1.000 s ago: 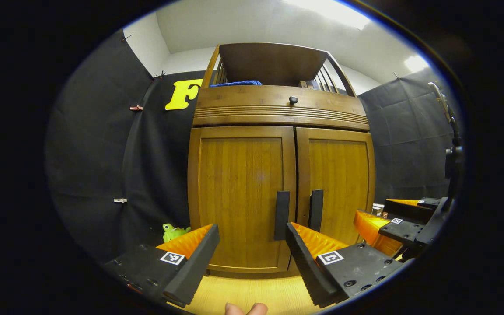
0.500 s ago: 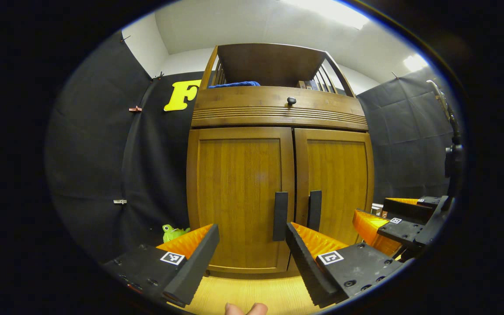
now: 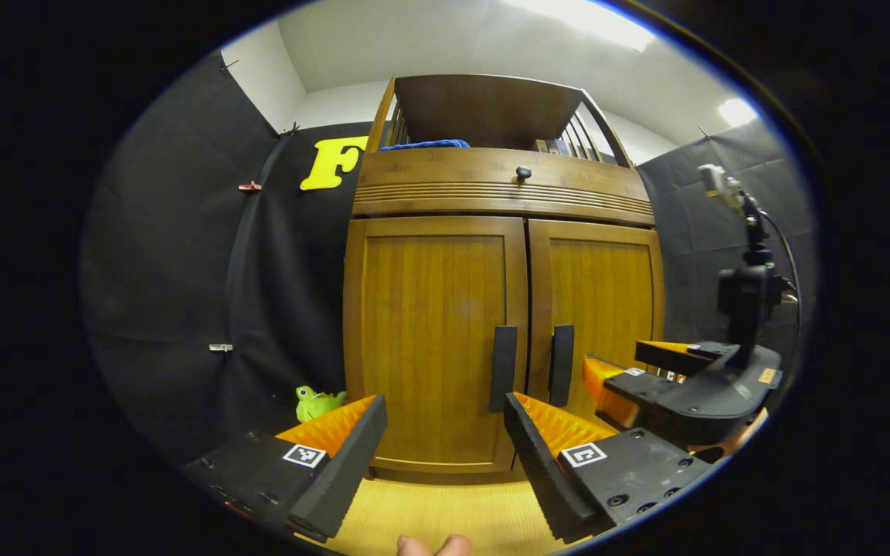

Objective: Open the right door of the double-door shoe cabinet with the right hand, and open the left door with the left hand.

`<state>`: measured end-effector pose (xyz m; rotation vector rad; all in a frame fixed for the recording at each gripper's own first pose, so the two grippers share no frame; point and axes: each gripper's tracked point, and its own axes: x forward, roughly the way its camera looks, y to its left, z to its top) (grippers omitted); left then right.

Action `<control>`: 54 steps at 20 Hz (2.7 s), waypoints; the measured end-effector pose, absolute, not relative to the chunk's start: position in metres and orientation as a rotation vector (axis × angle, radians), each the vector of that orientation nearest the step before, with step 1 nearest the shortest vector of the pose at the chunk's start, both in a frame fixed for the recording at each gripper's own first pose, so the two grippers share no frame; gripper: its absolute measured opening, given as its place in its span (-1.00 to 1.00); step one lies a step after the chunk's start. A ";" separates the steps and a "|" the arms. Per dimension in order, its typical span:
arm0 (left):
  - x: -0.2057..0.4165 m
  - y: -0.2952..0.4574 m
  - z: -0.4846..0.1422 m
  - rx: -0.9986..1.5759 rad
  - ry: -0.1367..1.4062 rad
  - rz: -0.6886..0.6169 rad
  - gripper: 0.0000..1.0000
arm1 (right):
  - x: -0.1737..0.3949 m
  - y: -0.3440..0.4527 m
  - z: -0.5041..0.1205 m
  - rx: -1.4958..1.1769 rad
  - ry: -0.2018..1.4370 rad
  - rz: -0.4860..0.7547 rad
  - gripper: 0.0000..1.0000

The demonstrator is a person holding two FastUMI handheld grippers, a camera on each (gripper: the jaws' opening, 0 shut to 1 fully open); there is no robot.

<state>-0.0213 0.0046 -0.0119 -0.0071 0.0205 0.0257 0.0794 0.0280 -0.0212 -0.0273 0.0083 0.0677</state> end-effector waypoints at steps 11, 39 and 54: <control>-0.025 0.011 -0.017 0.008 0.026 0.040 0.89 | 0.152 0.051 -0.062 0.030 0.073 0.104 0.43; -0.007 -0.021 -0.014 0.000 0.025 0.009 0.90 | -0.022 -0.040 -0.026 0.067 0.090 0.212 -0.39; 0.020 -0.080 -0.016 -0.008 0.021 -0.040 0.87 | -0.074 -0.184 -0.011 0.018 0.093 -0.029 -0.78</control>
